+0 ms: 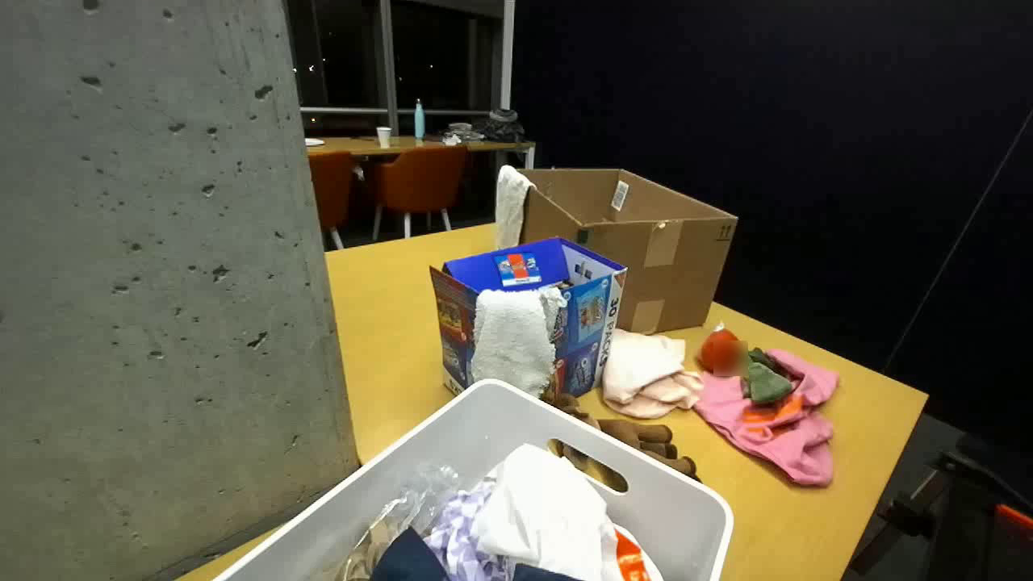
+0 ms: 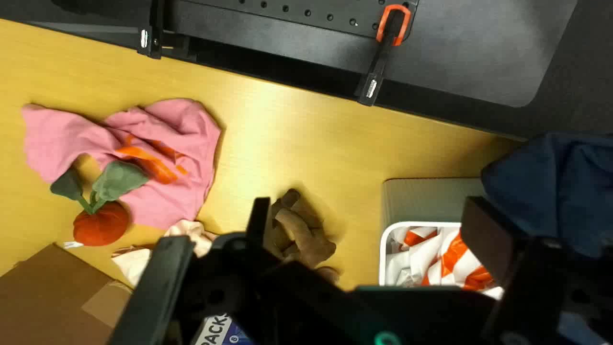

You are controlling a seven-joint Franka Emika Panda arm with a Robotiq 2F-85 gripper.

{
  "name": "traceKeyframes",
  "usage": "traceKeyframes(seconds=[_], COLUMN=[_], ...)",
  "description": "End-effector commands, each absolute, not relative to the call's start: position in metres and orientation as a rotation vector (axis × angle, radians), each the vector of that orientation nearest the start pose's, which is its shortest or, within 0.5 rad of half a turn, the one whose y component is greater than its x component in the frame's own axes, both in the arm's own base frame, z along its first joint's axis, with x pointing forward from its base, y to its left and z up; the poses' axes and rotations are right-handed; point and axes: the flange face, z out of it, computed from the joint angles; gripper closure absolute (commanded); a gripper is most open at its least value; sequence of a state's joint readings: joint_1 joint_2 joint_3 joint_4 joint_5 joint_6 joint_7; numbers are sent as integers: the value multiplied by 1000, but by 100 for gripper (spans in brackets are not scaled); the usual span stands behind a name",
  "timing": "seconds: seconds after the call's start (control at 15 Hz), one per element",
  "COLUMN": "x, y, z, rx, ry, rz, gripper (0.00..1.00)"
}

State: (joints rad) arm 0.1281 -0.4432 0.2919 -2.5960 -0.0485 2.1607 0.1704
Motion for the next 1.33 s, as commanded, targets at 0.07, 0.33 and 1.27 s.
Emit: traceKeyframes(seconds=[0.07,0.33,1.27], x=[367,387,536], y=[154,128,-41], z=[403,423,341], rx=[-3274,-3259,-3180], ry=[-432,-453,-369], rz=[-80,-134,-216], gripper=[0,0,0])
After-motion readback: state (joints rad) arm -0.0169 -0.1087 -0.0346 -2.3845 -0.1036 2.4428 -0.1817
